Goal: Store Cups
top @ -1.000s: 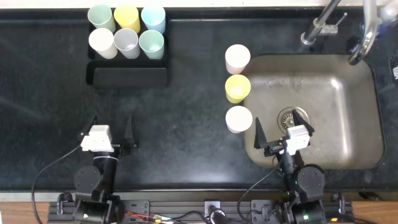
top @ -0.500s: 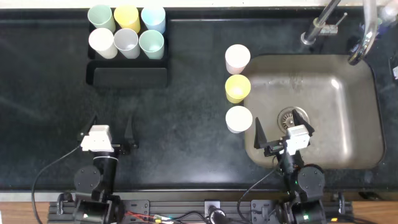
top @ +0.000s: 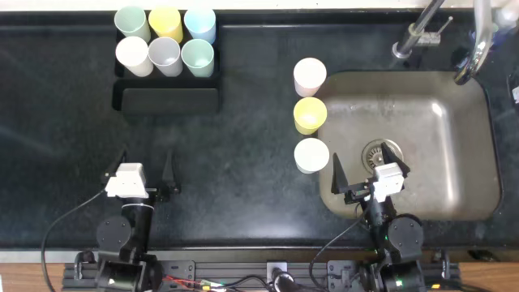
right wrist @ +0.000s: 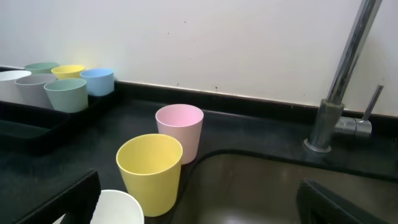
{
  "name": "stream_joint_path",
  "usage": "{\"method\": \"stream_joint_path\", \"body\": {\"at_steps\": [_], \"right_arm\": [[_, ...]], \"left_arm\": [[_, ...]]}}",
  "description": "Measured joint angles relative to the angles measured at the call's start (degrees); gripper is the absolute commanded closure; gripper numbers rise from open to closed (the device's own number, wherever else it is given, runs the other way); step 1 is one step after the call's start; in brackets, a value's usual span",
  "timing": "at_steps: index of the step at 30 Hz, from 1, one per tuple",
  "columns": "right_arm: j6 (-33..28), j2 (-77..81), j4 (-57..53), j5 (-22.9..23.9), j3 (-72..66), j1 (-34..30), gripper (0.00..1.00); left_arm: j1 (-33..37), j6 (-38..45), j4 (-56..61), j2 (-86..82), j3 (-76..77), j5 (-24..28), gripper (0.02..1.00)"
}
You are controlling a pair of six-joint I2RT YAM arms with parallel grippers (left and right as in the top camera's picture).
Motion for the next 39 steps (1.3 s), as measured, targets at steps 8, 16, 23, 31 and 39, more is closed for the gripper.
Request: {"method": "stream_joint_path", "body": {"at_steps": [8,16,23,31,39], "right_arm": [[0.02,0.0,0.0,0.0,0.0,0.0,0.003],[-0.02,0.0,0.0,0.0,0.0,0.0,0.003],[0.0,0.0,0.0,0.0,0.0,0.0,0.003],[0.02,0.0,-0.02,0.0,0.0,0.0,0.003],[0.0,0.0,0.0,-0.02,0.0,0.0,0.005]], "left_arm": [[0.0,0.0,0.0,0.02,0.0,0.0,0.018],[0.0,-0.02,0.0,0.0,0.0,0.0,0.018],[0.0,-0.02,0.0,0.02,0.0,0.0,0.018],[0.0,0.0,0.02,0.02,0.0,0.0,0.02],[0.2,-0.04,7.65,0.2,-0.04,0.46,0.018]]}}
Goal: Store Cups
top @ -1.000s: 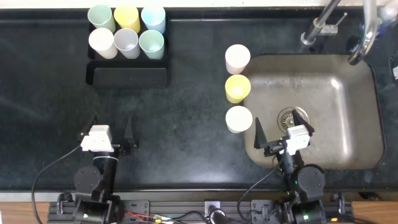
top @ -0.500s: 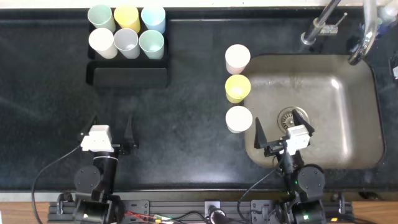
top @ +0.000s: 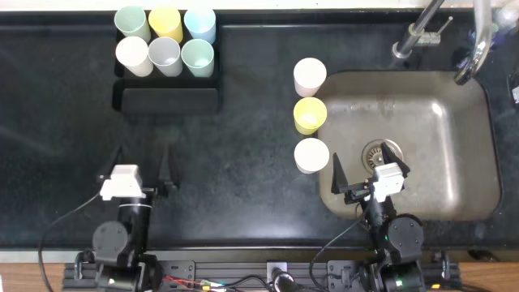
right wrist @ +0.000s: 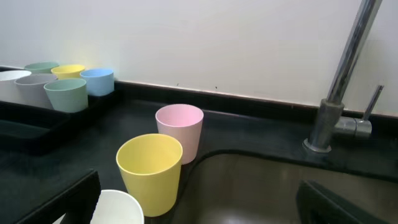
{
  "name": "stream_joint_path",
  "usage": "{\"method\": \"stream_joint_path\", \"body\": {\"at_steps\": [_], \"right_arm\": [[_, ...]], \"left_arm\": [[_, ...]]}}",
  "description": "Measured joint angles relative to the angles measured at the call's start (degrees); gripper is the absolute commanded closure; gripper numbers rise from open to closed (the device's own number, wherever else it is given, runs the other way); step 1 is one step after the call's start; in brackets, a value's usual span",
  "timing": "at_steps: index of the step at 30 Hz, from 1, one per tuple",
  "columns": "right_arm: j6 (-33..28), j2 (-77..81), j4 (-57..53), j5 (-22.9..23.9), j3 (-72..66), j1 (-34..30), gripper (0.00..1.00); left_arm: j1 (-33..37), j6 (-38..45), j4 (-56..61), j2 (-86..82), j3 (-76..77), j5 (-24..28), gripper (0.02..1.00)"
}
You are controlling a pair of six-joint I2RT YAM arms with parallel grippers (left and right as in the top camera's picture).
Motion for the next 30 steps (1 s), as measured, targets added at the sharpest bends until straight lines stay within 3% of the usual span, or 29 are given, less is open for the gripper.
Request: {"method": "stream_joint_path", "body": {"at_steps": [7,13,22,30], "right_arm": [[0.0,0.0,0.04,0.0,0.0,0.0,0.003],[0.02,0.0,0.04,0.02,0.0,0.0,0.003],[0.0,0.0,0.04,0.0,0.0,0.0,0.003],[0.0,0.0,0.0,0.02,0.0,0.0,0.003]], "left_arm": [[1.49,-2.19,12.98,13.6,2.45,3.08,0.018],[1.11,-3.1,13.14,37.51,19.5,9.73,0.018],[-9.77,-3.45,-7.67,69.53,60.19,12.5,0.018],[-22.4,-8.76,-34.69,95.32,93.44,5.55,0.018]]}}
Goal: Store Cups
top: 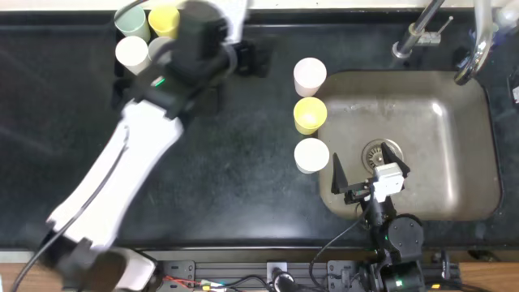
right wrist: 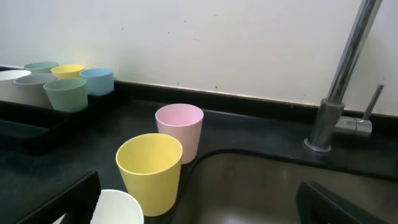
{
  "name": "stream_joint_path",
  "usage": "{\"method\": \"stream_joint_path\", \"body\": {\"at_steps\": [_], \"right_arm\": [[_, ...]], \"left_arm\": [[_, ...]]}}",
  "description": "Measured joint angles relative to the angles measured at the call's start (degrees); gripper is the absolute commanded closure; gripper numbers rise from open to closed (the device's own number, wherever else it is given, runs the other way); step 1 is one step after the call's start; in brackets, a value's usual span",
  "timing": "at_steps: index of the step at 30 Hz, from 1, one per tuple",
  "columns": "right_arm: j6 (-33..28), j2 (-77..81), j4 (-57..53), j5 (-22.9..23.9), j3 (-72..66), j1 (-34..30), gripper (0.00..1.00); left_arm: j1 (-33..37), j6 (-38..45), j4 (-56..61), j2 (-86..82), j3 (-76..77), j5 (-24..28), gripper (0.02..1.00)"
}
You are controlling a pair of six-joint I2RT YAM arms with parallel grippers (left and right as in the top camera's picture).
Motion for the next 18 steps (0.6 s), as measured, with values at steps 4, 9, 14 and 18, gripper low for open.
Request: {"method": "stream_joint_path", "body": {"at_steps": [4,9,14,18], "right_arm": [[0.0,0.0,0.02,0.0,0.0,0.0,0.007],[0.02,0.0,0.0,-0.02,0.0,0.0,0.005],[0.02,0.0,0.0,0.0,0.0,0.0,0.003],[-0.02,0.0,0.02,-0.02,0.0,0.0,0.003]], "left_arm": [[-4.28,-5.7,-10.73,11.54,12.85,-3.41,0.018],[-6.88,-12.22,-18.95,22.47,23.87,-5.01,0.018],[-7.13,-15.67,-20.98,30.16,31.1,-5.68,0.018],[-7.13,-17.77,-21.03,34.67,34.16,-6.12,0.018]]}}
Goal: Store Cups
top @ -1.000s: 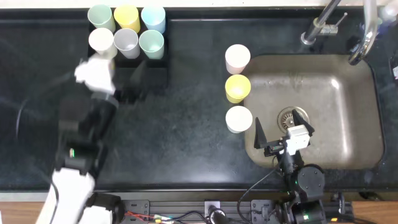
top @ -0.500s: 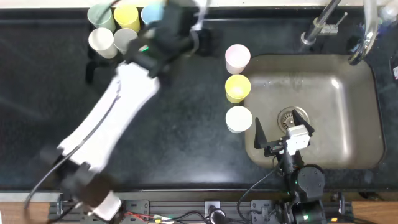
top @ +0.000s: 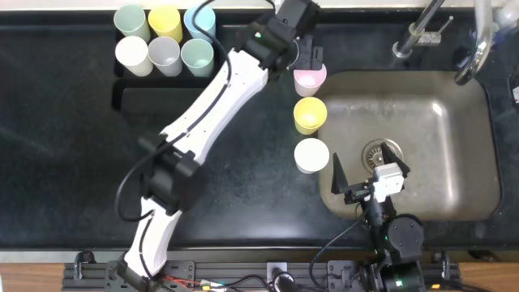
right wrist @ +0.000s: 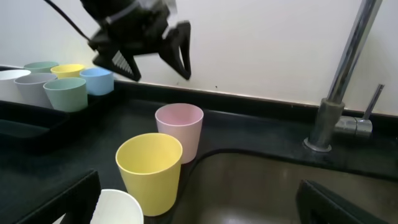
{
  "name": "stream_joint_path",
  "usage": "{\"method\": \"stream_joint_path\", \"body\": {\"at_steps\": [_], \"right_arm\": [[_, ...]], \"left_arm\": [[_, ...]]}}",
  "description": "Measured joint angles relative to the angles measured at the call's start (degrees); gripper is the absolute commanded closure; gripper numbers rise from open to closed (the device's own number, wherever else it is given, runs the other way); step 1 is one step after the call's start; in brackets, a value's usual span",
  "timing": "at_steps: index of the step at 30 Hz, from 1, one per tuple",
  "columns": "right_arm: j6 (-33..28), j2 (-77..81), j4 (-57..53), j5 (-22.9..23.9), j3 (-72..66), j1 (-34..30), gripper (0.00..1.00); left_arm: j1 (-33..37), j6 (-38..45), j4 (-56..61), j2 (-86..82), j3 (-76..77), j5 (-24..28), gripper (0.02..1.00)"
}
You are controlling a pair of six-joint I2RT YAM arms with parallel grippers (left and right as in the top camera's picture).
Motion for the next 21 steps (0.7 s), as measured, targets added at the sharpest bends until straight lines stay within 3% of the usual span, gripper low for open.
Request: {"method": "stream_joint_path", "body": {"at_steps": [12,17,21], "right_arm": [[0.04,0.0,0.0,0.02,0.0,0.0,0.003],[0.02,0.0,-0.02,0.02,0.0,0.0,0.003],[0.02,0.0,0.0,0.02,0.0,0.0,0.003]], "left_arm": [[0.0,-2.62,-2.32,4.07,0.63,-0.04,0.029],[0.0,-3.74,-2.36,5.79,0.68,-0.28,0.231],[0.0,-4.02,-2.34,6.93,0.68,-0.46,0.553]]}}
